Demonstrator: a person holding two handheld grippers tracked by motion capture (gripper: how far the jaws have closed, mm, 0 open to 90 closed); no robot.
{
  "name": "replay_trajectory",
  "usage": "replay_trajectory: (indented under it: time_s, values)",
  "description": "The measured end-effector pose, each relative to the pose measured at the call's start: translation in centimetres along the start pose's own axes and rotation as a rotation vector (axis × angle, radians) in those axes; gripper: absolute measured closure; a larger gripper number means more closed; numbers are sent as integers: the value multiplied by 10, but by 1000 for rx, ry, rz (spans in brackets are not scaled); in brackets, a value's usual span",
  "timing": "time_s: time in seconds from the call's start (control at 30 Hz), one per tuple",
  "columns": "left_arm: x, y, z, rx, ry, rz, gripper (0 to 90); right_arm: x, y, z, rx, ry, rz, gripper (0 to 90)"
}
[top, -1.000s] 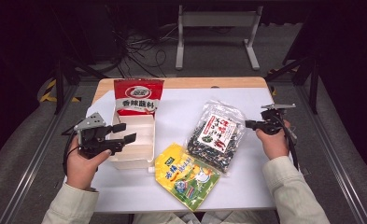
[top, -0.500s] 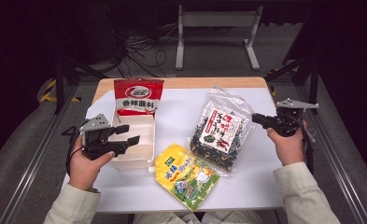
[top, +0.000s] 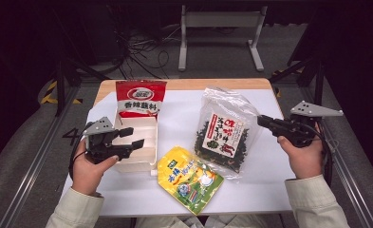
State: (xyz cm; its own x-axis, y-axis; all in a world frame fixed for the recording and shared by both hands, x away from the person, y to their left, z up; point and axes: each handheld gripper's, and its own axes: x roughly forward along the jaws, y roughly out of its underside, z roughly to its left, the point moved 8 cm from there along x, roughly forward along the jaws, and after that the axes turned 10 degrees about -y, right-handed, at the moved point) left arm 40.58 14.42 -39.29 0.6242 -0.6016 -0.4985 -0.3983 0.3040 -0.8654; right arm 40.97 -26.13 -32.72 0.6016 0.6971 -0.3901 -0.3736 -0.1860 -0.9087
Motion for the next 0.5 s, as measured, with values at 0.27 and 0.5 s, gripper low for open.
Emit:
replay_trajectory:
  time_s: [0.27, 0.5]
  values:
    - [1, -1, -5, 6, 10, 3, 368, -11, -8, 21, -59, -32, -37, 864]
    - [1, -2, -10, 14, 19, 1, 364, -20, -12, 35, -106, -28, -60, 864]
